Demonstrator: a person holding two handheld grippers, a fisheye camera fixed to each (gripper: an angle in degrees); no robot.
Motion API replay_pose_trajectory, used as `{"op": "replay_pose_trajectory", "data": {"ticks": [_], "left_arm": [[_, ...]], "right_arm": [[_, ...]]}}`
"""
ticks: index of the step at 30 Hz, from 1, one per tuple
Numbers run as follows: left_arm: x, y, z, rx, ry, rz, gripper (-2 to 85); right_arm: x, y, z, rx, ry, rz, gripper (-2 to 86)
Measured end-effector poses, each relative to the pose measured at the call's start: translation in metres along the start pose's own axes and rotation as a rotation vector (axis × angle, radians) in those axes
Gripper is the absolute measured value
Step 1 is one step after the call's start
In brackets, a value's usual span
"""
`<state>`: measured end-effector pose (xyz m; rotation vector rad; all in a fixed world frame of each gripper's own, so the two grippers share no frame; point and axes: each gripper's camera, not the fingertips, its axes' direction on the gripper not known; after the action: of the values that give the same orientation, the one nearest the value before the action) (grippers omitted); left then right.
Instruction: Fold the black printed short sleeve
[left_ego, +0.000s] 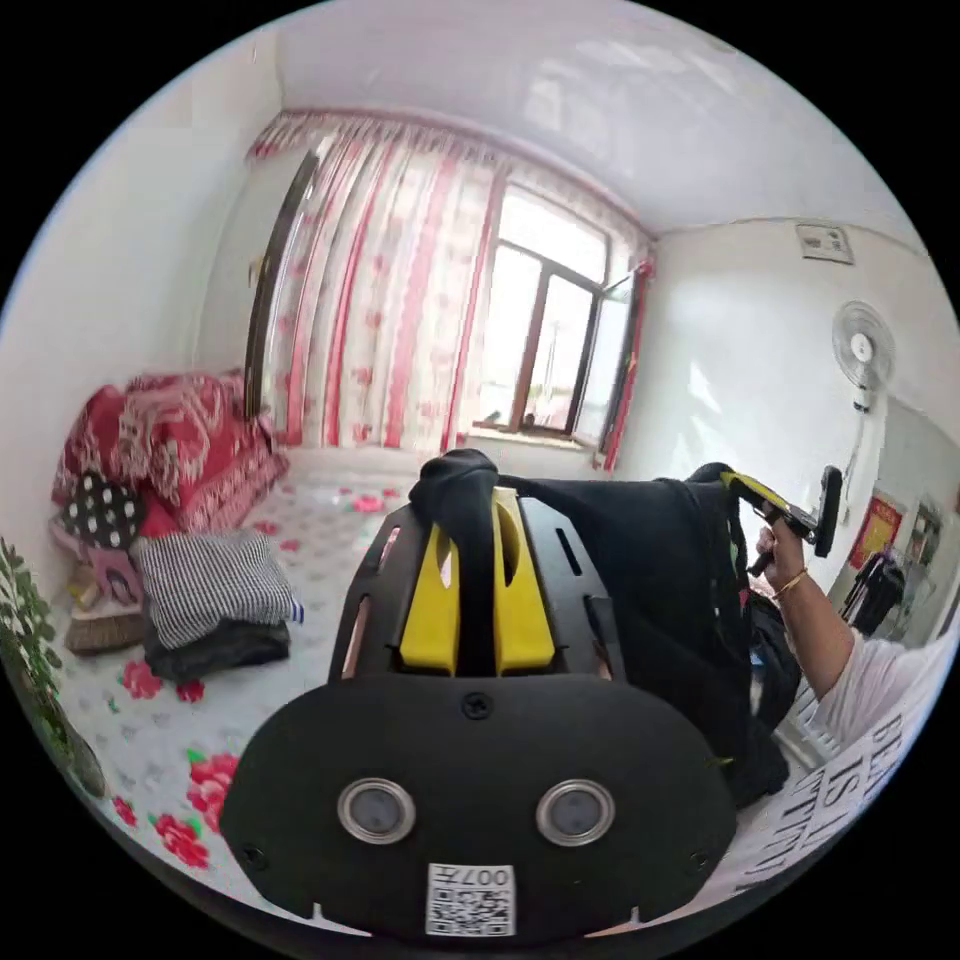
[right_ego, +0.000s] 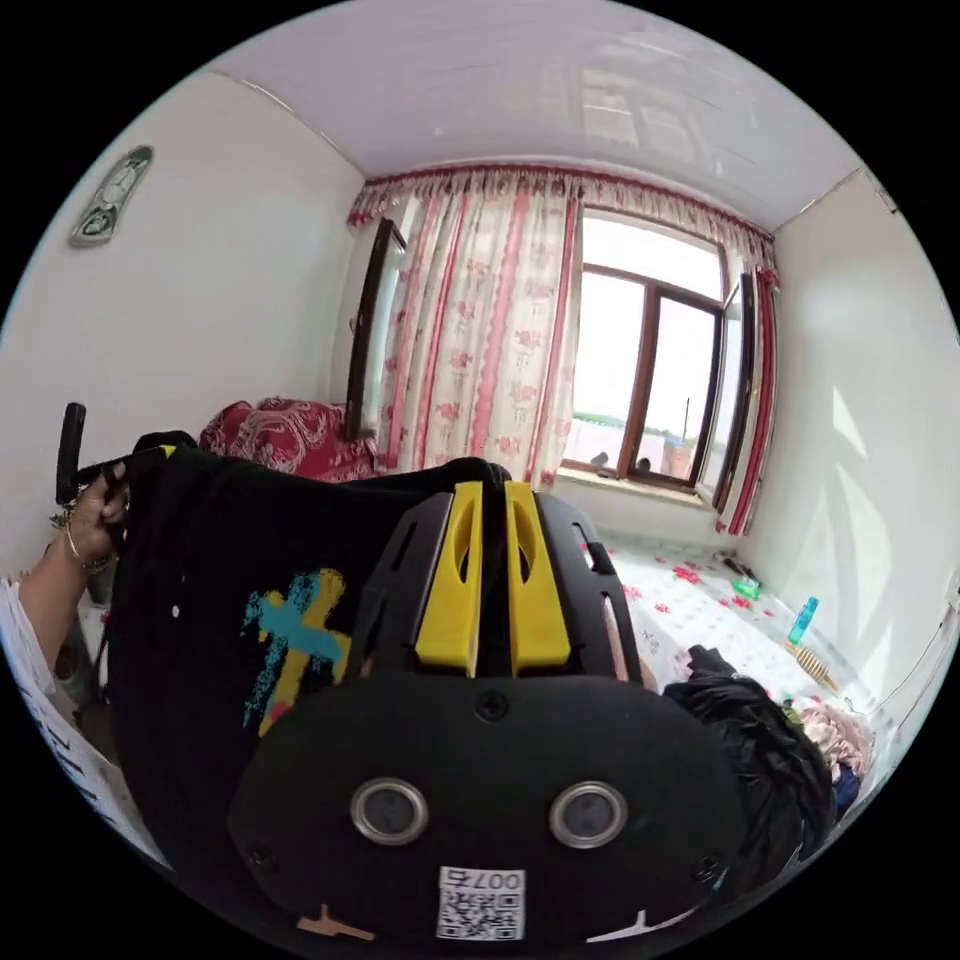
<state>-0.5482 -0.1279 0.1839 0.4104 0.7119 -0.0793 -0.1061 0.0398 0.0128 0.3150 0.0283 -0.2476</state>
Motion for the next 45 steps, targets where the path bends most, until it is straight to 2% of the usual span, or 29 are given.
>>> {"op": "replay_pose_trajectory", "data": {"ticks": [1, 3, 5, 7, 10, 13, 18, 21, 23, 24, 25, 26, 28, 30, 32, 33, 35, 36, 40, 42, 45], "left_arm": [[-0.021, 0.009, 0.032, -0.088, -0.006, -0.079, 7.0], [-0.039, 0.039, 0.067, -0.196, -0.048, -0.095, 10.3], [-0.057, 0.095, 0.098, -0.329, -0.177, -0.085, 13.2], [-0.07, 0.138, 0.11, -0.421, -0.227, -0.1, 13.0], [-0.082, 0.201, 0.124, -0.585, -0.191, -0.168, 12.2], [-0.083, 0.242, 0.141, -0.722, -0.135, -0.24, 12.5], [-0.082, 0.245, 0.192, -0.787, -0.063, -0.293, 13.6], [-0.093, 0.239, 0.237, -0.797, -0.016, -0.393, 12.5], [-0.1, 0.225, 0.258, -0.82, -0.128, -0.394, 6.0], [-0.101, 0.221, 0.263, -0.843, -0.12, -0.374, 4.7], [-0.104, 0.209, 0.268, -0.858, -0.116, -0.353, 2.1], [-0.111, 0.191, 0.26, -0.798, -0.134, -0.33, 1.1], [-0.129, 0.163, 0.238, -0.709, -0.164, -0.342, 0.3], [-0.151, 0.136, 0.206, -0.626, -0.224, -0.377, 0.1], [-0.178, 0.107, 0.148, -0.485, -0.441, -0.41, 0.4], [-0.184, 0.101, 0.133, -0.457, -0.493, -0.415, 0.8], [-0.203, 0.091, 0.082, -0.405, -0.623, -0.44, 3.3], [-0.205, 0.092, 0.074, -0.4, -0.619, -0.439, 4.1], [-0.186, 0.126, 0.056, -0.452, -0.417, -0.399, 7.2], [-0.164, 0.153, 0.067, -0.515, -0.347, -0.381, 7.9], [-0.123, 0.202, 0.098, -0.631, -0.174, -0.392, 8.6]], "right_arm": [[0.014, 0.01, 0.044, -0.137, -0.021, 0.067, 3.4], [0.029, 0.045, 0.086, -0.248, -0.023, 0.13, 4.2], [0.035, 0.099, 0.112, -0.307, -0.069, 0.149, 5.0], [0.038, 0.192, 0.149, -0.496, -0.139, 0.182, 6.0], [0.037, 0.308, 0.18, -0.781, -0.139, 0.304, 7.2], [0.028, 0.369, 0.191, -0.911, -0.085, 0.369, 7.9], [0.014, 0.38, 0.241, -1.001, -0.003, 0.296, 7.6], [0.008, 0.378, 0.289, -1.099, -0.09, 0.291, 5.5], [0.005, 0.369, 0.31, -1.15, -0.179, 0.272, 3.8], [0.005, 0.362, 0.322, -1.199, -0.222, 0.247, 2.8], [0.008, 0.35, 0.328, -1.217, -0.218, 0.202, 1.8], [0.013, 0.341, 0.327, -1.2, -0.169, 0.174, 1.3], [0.057, 0.295, 0.307, -1.053, 0.184, 0.165, 0.5], [0.1, 0.263, 0.277, -0.893, 0.322, 0.309, 0.4], [0.124, 0.241, 0.249, -0.781, 0.409, 0.403, 0.6], [0.126, 0.233, 0.237, -0.741, 0.447, 0.404, 0.9], [0.112, 0.231, 0.23, -0.721, 0.384, 0.389, 1.8], [0.094, 0.238, 0.231, -0.736, 0.271, 0.38, 2.7], [0.001, 0.288, 0.244, -0.824, -0.154, 0.39, 5.8], [-0.04, 0.31, 0.25, -0.885, -0.253, 0.392, 7.4], [-0.103, 0.325, 0.255, -0.982, -0.319, 0.243, 8.6]]}}
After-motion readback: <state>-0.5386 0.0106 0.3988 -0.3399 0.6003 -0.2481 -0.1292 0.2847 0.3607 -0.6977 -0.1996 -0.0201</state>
